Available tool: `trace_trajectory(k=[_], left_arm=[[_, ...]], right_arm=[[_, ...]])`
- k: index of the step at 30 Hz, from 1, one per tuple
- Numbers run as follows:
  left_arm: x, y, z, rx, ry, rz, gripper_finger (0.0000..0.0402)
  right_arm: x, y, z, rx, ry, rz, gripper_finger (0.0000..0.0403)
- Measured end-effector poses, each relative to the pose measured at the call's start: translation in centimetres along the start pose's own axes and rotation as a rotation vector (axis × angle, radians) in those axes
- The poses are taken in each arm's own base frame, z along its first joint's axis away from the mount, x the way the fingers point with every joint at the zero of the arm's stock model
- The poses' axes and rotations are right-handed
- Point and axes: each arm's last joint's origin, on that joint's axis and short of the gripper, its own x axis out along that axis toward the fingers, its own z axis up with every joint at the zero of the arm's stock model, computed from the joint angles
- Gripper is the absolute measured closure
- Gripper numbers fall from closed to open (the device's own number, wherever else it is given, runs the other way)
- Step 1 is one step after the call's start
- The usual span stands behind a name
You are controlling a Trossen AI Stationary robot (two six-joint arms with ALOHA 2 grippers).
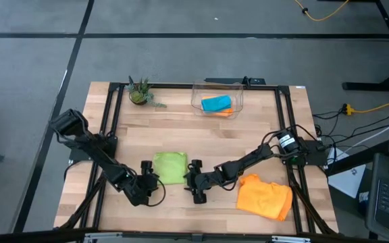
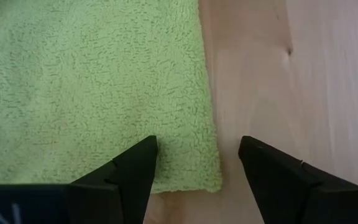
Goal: Fold microfiber towels
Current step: Fold the green towel on the table
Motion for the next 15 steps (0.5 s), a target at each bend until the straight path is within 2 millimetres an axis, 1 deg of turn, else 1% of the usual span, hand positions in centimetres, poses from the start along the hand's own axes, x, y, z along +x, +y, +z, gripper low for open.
trace_trajectory(k=[10,12,15], left_arm=[[0.06,-0.01,-0.04,-0.01,0.006,-0.008,0.0174],[0.08,-0.01,-0.07,-0.028,0.008,-0.009,0.018],[0.1,-0.01,-0.08,-0.041,0.008,-0.009,0.0195]], right_arm=[[0.07,-0.61,-0.11,0.034,0.034,-0.003,0.0157],[0.07,-0.63,-0.12,0.033,0.037,-0.006,0.0166],[0.07,-0.68,-0.15,0.032,0.039,-0.016,0.0191]])
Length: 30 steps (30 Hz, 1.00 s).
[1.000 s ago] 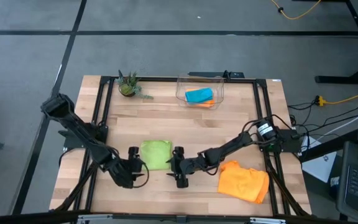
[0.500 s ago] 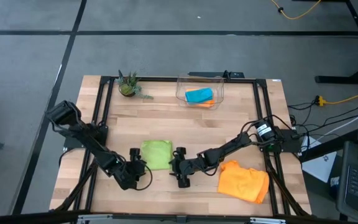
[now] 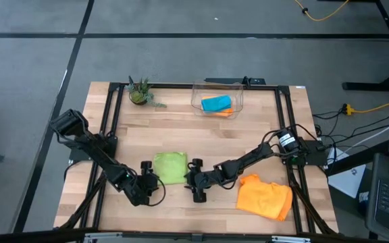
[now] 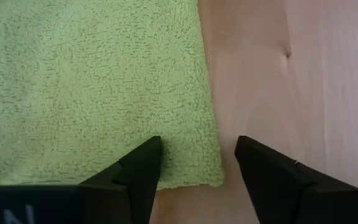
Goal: Fold microfiber towels
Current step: Fold the green towel on the table
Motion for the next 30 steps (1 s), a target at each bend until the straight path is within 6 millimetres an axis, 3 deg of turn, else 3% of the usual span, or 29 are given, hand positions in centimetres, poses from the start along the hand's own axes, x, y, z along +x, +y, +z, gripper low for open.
trace_trajectory(k=[7,15,20,24,30], left_arm=[[0.0,0.0,0.0,-0.001,0.005,-0.007,0.0243],[0.1,-0.1,0.0,-0.016,-0.005,-0.015,0.0337],[0.1,0.0,0.0,-0.003,-0.009,-0.005,0.0394],[0.1,-0.3,0.4,-0.034,-0.036,-0.044,0.0399],[-0.2,-1.4,1.4,-0.128,-0.064,-0.24,0.0401]], right_arm=[[0.0,-0.1,-0.1,-0.002,0.002,-0.026,0.0273],[0.0,-0.1,-0.1,0.074,0.01,0.013,0.0388],[0.0,0.0,0.0,0.128,0.006,0.032,0.0391],[0.0,0.2,0.0,0.161,-0.003,0.046,0.0396],[-0.5,0.6,0.5,0.265,0.02,0.177,0.0397]])
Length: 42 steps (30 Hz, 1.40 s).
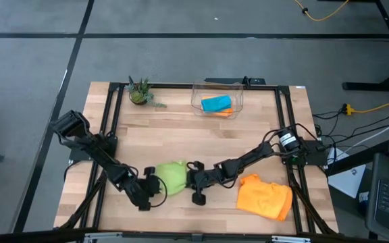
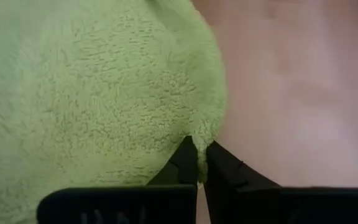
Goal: Fold microfiber towels
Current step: Fold the green towel on the table
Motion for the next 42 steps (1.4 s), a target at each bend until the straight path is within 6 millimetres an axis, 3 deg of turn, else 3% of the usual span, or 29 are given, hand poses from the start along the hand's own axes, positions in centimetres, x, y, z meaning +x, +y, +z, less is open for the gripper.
trace_trajectory(k=[11,21,35,42], left_arm=[[-1.5,-1.5,2.2,-0.132,-0.066,-0.286,0.0401],[-1.9,-2.1,3.0,-0.17,-0.139,-0.366,0.0401],[-1.9,-2.0,3.0,-0.18,-0.129,-0.363,0.0386],[-1.7,-1.6,2.5,-0.168,-0.084,-0.313,0.0368]], right_arm=[[-2.4,2.7,1.4,0.196,0.082,0.283,0.0399],[-2.5,3.6,1.3,0.222,0.089,0.34,0.0399],[-2.3,2.1,2.1,0.244,0.036,0.262,0.0399],[-2.2,1.0,2.4,0.263,-0.057,0.084,0.0399]])
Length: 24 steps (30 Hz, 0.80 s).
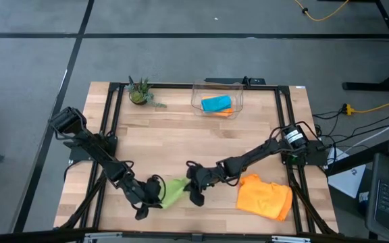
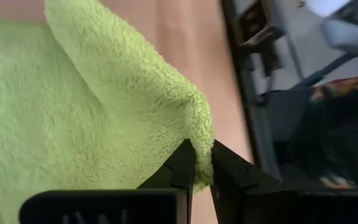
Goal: Fold microfiber towels
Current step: Fold the green towel on the table
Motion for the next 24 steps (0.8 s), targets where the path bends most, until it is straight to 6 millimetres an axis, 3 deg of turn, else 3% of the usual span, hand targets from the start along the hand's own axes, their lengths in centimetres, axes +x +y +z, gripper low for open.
trace_trajectory(k=[7,18,24], left_arm=[[0.0,0.6,-0.3,-0.012,0.008,0.091,0.0373],[-0.7,0.2,0.2,-0.046,0.007,0.038,0.0365],[-1.0,0.5,0.0,-0.047,0.071,0.046,0.0319]], right_arm=[[0.3,-0.7,-0.1,0.002,-0.117,-0.169,0.0399],[0.5,-1.0,-0.3,-0.03,-0.108,-0.2,0.0399],[0.4,-1.2,-0.5,-0.032,-0.089,-0.223,0.0399]])
